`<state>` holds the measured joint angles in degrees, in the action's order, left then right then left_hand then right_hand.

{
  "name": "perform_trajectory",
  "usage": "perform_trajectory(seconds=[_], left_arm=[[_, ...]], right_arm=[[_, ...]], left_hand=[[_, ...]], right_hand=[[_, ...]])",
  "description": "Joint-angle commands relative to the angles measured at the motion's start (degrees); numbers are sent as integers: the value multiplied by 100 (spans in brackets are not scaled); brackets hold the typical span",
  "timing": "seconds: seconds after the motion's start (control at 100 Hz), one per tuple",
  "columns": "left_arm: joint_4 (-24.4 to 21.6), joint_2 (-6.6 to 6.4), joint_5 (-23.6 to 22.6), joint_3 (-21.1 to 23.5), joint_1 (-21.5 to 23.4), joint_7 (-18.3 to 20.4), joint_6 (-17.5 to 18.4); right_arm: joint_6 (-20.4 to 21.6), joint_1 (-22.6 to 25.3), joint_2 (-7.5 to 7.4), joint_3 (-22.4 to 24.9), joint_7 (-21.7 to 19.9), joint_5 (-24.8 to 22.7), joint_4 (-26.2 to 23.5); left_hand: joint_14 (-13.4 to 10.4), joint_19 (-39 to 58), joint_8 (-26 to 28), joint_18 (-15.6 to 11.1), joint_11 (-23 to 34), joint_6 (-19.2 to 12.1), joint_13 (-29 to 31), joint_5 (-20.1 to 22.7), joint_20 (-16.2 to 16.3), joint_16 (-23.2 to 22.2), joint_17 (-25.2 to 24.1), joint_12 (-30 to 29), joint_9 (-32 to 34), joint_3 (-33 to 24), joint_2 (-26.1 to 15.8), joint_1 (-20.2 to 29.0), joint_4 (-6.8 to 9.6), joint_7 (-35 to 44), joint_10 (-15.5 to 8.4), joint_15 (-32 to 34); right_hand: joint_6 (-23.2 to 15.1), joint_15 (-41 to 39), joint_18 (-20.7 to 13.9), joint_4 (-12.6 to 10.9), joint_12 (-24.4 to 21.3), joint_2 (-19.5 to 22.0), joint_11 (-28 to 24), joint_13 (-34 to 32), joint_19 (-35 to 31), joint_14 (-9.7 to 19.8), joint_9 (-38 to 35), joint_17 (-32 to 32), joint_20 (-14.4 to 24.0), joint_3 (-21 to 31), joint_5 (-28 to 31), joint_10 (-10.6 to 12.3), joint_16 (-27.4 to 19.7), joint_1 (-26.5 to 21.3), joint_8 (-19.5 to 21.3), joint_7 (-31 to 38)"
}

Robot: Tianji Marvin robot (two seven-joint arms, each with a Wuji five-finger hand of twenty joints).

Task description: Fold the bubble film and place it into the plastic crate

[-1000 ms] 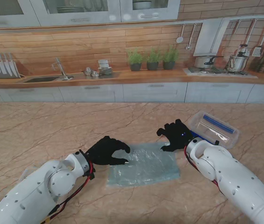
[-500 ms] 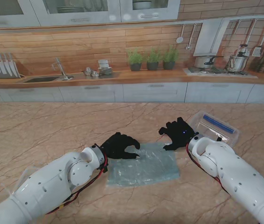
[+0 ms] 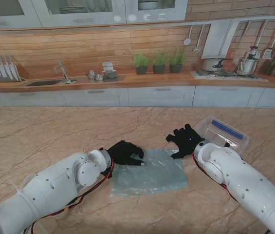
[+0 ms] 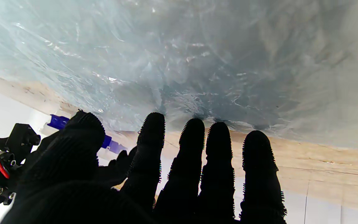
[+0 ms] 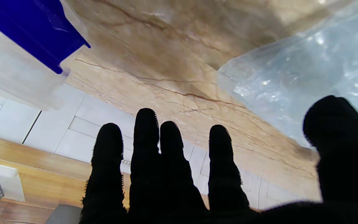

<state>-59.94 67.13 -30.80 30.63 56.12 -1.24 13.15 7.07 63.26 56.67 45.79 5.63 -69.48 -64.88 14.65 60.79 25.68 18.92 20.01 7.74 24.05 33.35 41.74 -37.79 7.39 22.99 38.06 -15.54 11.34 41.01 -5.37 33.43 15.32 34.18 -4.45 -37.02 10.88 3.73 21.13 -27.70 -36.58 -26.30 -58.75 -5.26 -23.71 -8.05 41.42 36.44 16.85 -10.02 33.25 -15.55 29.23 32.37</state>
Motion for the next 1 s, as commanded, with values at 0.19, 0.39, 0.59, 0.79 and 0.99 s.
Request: perform_trajectory(seconds=[0.19, 0.39, 0.59, 0.79, 0.99], left_arm=[[197, 45, 26, -172, 44, 205, -92], [194, 41, 69, -221, 24, 292, -111], [187, 38, 69, -214, 37, 294, -123], [199, 52, 148, -191, 62, 310, -117], [79, 41, 224, 18, 206, 281, -182]], right_arm=[[-139, -200, 33, -245, -546, 169, 17], [-99, -276, 9, -390, -1024, 268, -69], [114, -402, 21, -566, -807, 381, 86], [284, -318, 119, -357, -737, 803, 98], [164, 40, 263, 236, -1008, 1492, -226]], left_hand=[[453, 167, -108, 49, -99, 82, 245, 165, -82, 279, -17, -119, 72, 173, -264, 148, 243, -200, 154, -222], [448, 159, -129, 38, -108, 106, 222, 162, -102, 295, -38, -156, 41, 256, -302, 195, 249, -227, 147, -231], [434, 153, -134, 26, -102, 96, 207, 162, -115, 310, -51, -179, 25, 333, -326, 240, 257, -231, 138, -243], [410, 131, -138, 19, -104, 87, 161, 140, -127, 324, -84, -186, -31, 382, -343, 272, 262, -240, 127, -266], [397, 125, -138, 8, -106, 88, 121, 134, -129, 339, -95, -196, -79, 414, -352, 299, 265, -237, 104, -290]], right_hand=[[445, 208, 203, -152, -61, -236, 191, 262, 294, -136, 287, 244, -22, 212, 277, -244, -44, 345, -108, -163], [294, 292, 250, -127, 73, -604, 235, 132, 478, -140, -441, 296, 110, 238, 2065, -155, 22, -59, 772, 911], [-943, 164, 197, -54, 252, -773, 31, -167, 525, -45, -1093, 96, 203, -124, 2492, 72, 90, -1309, 1211, 2594], [-1744, 126, 131, 269, 411, -331, -342, -853, 575, 69, -2287, -191, 109, 645, 2634, 277, 23, -1712, 1220, 3276], [-1468, 171, 63, 218, 325, 298, -169, -949, 582, 57, -2420, -388, 65, 533, 2198, 295, 7, -2075, 772, 2792]])
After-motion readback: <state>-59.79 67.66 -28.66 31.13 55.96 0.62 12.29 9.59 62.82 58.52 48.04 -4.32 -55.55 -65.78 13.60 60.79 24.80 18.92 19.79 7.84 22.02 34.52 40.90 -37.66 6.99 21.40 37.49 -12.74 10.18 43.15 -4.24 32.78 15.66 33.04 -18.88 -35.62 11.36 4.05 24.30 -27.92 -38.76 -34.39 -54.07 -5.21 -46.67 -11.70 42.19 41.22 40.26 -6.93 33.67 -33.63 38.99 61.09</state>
